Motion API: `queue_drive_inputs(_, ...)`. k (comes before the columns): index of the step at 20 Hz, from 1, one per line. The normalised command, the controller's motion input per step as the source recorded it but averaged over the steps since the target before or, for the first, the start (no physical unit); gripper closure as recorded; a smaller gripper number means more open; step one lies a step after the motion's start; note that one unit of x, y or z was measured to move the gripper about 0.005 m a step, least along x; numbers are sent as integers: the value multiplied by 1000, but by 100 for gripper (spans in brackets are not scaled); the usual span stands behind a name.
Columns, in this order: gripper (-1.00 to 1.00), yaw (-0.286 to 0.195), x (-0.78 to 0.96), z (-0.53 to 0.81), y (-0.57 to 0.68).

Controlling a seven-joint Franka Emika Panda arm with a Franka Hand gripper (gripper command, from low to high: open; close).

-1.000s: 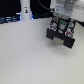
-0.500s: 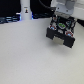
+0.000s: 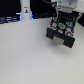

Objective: Open the kcup holder, insert the kcup into the holder, and close the kcup holder

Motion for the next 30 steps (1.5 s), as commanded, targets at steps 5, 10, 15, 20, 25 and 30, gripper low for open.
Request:
queue_drive_inputs(5, -100, -21, 892, 228, -425)
queue_drive_inputs(10, -100, 3, 819, 23, -327)
queue_drive_inputs(15, -100, 48, 650, -120, -64)
queue_drive_inputs(20, -100, 167, 136, -188, -33)
queue_drive_inputs(25, -100, 250, -250, -357, 15)
queue_drive_inputs(30, -100, 256, -426, -297, 27)
